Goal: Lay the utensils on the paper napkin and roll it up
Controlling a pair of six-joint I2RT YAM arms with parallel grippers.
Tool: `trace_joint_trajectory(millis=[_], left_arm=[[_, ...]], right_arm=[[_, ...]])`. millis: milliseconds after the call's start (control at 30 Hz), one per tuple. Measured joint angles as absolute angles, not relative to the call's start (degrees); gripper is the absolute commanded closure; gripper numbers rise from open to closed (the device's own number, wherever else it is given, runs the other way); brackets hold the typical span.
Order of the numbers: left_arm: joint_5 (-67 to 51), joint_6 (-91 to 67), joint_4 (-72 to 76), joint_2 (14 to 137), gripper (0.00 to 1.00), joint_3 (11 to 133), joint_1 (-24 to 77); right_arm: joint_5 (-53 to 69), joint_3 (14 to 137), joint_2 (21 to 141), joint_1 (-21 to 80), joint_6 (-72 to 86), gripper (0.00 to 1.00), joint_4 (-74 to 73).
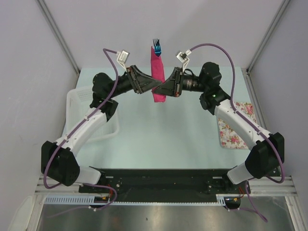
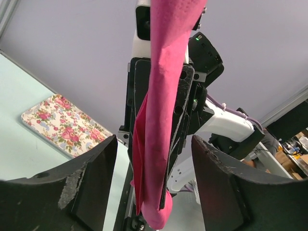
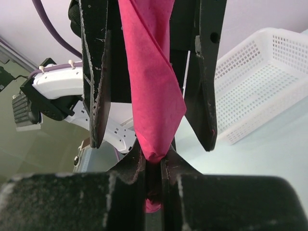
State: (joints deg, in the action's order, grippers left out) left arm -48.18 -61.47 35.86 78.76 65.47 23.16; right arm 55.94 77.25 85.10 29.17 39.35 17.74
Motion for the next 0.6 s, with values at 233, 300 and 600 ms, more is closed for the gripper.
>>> trace_joint_trajectory(millis=[233, 300, 600], left_arm=[[-48.2, -61.8, 35.4, 78.9, 0.62, 65.5, 23.4], [-48.3, -62.5, 35.9, 79.1, 0.79, 65.5, 23.4], [-49.4, -63.0, 39.9, 79.4, 1.00, 64.1, 22.1]], right_arm=[[56.0, 77.8, 85.7, 29.5, 38.7, 1.00, 17.6], [56.0, 77.8, 85.9, 29.5, 38.5, 1.00, 17.4], [56.2, 78.5, 86.2, 30.0, 37.4, 0.90, 15.6]])
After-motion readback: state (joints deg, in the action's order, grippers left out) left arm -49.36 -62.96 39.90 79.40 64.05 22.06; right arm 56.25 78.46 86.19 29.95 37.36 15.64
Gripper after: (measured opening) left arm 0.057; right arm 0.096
